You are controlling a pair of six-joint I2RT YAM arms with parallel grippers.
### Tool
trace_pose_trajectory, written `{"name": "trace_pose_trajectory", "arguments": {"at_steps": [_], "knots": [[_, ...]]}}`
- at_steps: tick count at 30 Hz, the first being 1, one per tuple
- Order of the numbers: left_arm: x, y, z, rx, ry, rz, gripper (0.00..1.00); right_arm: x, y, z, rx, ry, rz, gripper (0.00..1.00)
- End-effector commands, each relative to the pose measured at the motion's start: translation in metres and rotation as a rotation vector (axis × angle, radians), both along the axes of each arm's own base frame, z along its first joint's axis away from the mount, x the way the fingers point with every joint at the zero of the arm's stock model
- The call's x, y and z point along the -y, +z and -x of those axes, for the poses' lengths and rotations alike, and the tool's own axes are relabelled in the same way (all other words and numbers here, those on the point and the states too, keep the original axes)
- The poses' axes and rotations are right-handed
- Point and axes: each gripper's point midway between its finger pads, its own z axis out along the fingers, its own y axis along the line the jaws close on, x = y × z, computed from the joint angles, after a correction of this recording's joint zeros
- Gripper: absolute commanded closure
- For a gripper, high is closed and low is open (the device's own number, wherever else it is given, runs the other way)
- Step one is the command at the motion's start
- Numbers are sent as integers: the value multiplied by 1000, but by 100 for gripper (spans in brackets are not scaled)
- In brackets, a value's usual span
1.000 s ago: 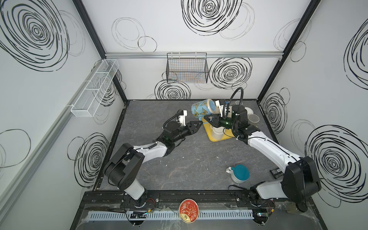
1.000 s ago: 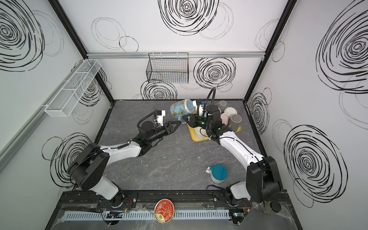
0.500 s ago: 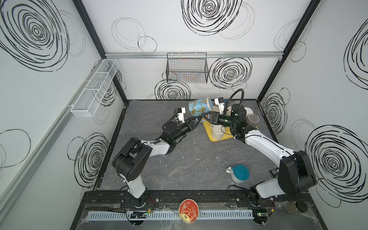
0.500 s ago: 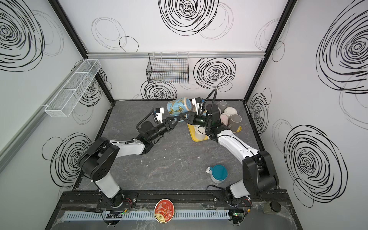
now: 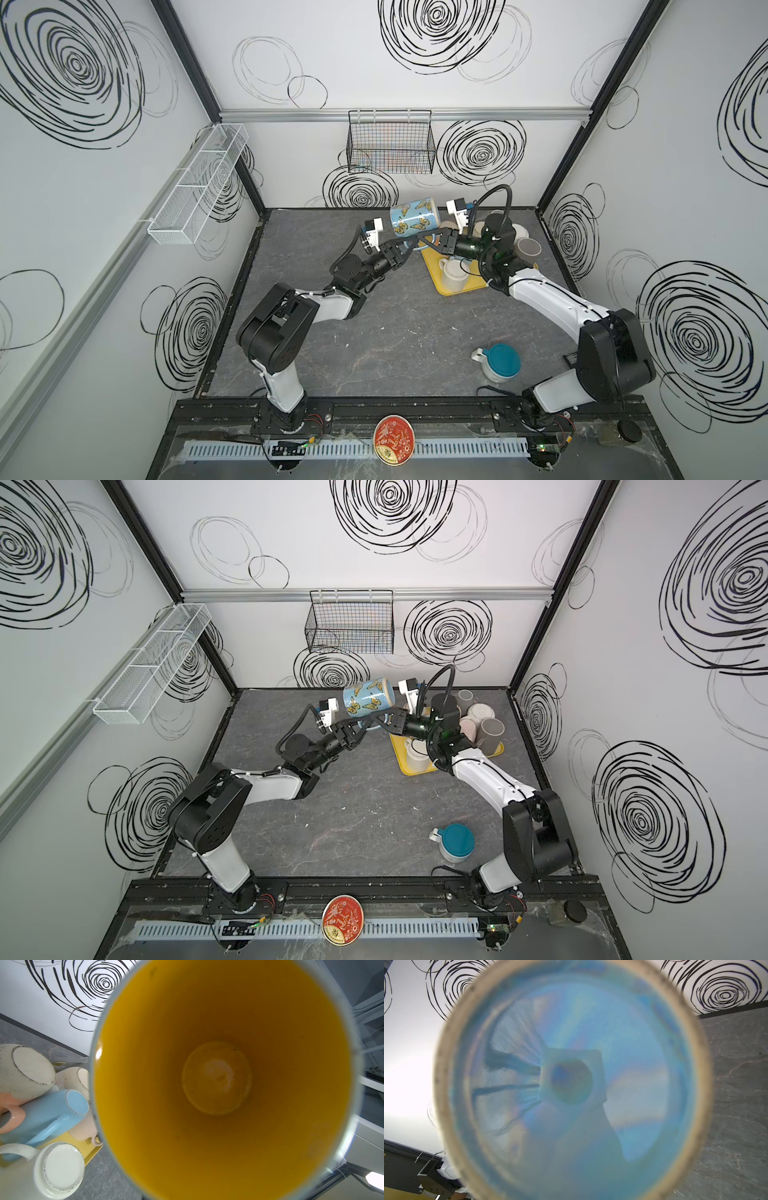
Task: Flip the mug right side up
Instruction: 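Tilt the butterfly mug toward the left gripper while the left gripper grasps it, then carry the butterfly mug away with the left gripper while the right releases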
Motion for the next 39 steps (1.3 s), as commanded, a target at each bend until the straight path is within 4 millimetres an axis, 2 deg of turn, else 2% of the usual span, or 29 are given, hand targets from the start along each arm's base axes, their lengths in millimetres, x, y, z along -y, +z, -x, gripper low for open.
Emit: {"name": "trace_pose_trajectory", "arguments": {"at_steps": [1, 4, 10, 17, 22, 26, 32, 35, 39], "knots": [[-12, 54, 28, 199, -28, 93, 100, 1, 9, -10, 19, -19, -9, 89], [-16, 47, 26, 178, -10, 80, 100, 2, 3, -14, -1, -37, 19, 69], [-18, 10, 15, 65, 22, 42, 100, 8, -20, -22, -54, -93, 103, 53], [-21, -29, 2, -48, 58, 22, 100, 13, -59, -27, -154, -126, 223, 48], [-31, -67, -10, -157, 120, -59, 100, 20, -76, -28, -175, -156, 293, 46], [-36, -89, -14, -204, 163, -152, 100, 24, -87, -28, -189, -171, 332, 45], [-49, -113, -23, -252, 218, -289, 100, 28, -89, -28, -178, -182, 366, 45], [-63, -122, -30, -255, 252, -385, 100, 34, -91, -29, -163, -208, 401, 45], [-86, -132, -42, -252, 316, -603, 100, 41, -92, -30, -146, -236, 439, 45]]}}
